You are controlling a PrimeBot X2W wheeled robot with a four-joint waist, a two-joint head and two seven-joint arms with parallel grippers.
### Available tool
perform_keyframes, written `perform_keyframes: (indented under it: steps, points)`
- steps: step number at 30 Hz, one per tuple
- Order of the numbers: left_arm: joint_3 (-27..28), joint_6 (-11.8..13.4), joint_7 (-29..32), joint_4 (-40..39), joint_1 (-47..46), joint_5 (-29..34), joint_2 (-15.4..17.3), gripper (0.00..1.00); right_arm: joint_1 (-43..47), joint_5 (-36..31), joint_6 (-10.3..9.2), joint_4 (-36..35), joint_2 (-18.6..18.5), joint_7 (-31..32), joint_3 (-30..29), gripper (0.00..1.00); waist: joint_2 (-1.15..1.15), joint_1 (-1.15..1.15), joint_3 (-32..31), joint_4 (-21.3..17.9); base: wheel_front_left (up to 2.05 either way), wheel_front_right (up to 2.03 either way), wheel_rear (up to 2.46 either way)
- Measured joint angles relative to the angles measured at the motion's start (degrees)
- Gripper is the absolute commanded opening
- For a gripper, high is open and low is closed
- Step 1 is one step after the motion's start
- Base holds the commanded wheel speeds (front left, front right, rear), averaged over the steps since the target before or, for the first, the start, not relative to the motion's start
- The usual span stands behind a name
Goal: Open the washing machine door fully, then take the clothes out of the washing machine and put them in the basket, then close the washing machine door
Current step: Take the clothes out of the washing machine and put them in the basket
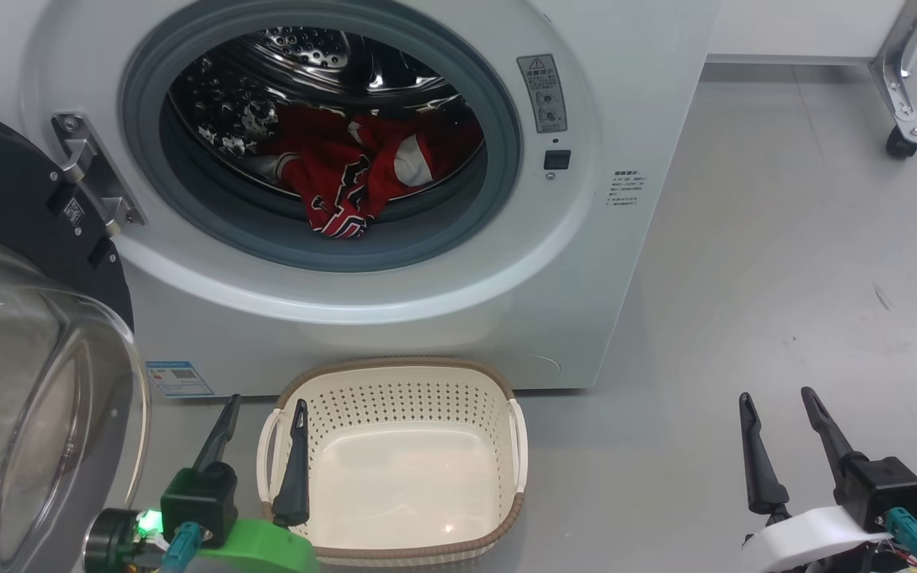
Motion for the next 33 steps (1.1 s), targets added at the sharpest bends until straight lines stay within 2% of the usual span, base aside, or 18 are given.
perform_keyframes:
  steps: [17,33]
  points:
    - [-0.63,-0.09,2.46,2.71,-8.6,-0.54,-0.01,1.0,-2.19,0.0,1.1,-1.51,-0.23,0.42,0.97,1.0,0.0,0.0,5.08,-1.47,0.0,0.0,0.0]
    - [-0.03,-3.56,9.04,10.47,-25.21,-2.68,0.02,1.0,-8.65,1.03,2.72,-2.59,-0.14,0.43,1.7,1.0,0.0,0.0,14.95,-6.95,0.0,0.0,0.0]
